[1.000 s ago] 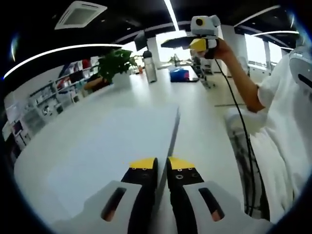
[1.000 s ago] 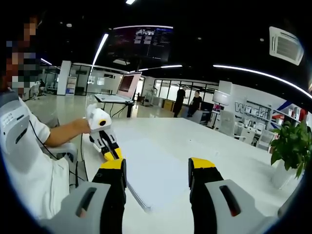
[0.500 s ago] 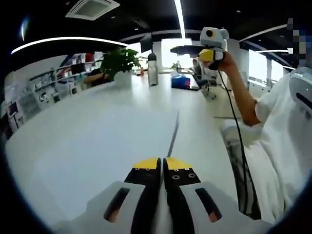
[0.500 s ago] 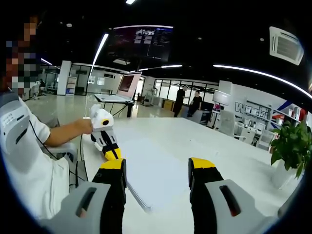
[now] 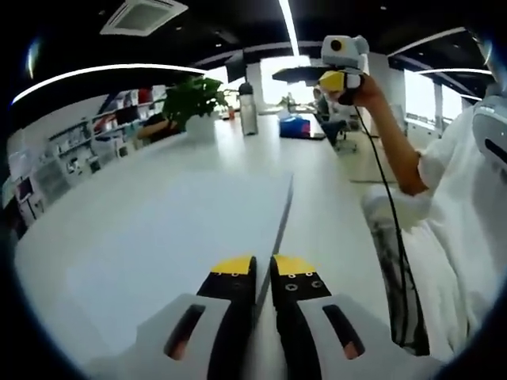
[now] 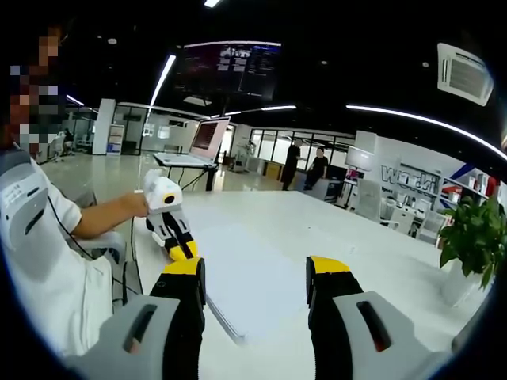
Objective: Grasp the top corner of one sheet in the document stack and pull a single sheet out from the document stack, separating that one sheet from the rest and lifting it clear until the single sheet is fully removed from the stack
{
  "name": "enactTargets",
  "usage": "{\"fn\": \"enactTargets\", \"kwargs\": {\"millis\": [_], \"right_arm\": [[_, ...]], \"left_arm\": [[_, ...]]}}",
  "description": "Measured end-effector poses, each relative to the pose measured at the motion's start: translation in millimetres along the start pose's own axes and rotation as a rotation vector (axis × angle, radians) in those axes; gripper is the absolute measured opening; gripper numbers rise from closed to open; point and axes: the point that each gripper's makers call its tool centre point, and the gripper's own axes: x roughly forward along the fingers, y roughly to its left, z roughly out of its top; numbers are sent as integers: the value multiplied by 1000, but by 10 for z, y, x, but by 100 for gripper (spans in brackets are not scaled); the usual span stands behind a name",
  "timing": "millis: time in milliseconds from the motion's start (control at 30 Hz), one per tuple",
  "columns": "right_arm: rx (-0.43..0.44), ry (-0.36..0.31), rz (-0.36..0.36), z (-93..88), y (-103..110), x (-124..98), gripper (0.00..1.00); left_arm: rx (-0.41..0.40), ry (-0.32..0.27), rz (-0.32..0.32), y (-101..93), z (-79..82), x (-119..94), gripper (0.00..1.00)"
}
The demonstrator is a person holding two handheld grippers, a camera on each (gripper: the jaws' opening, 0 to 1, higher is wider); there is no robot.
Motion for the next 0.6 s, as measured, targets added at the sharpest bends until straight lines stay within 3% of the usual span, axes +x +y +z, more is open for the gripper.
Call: {"fn": "enactTargets", "kwargs": {"millis": [133, 267, 600], "right_arm": [[-2, 4, 2, -8, 7, 8, 51], [-2, 4, 2, -8, 11, 9, 51], [0, -1, 2, -3, 19, 6, 51]], "left_arm": [[100, -45, 43, 25, 153, -7, 11], [172, -45, 76, 5, 219, 16, 13], [176, 0, 71, 5, 114, 70, 16]]}}
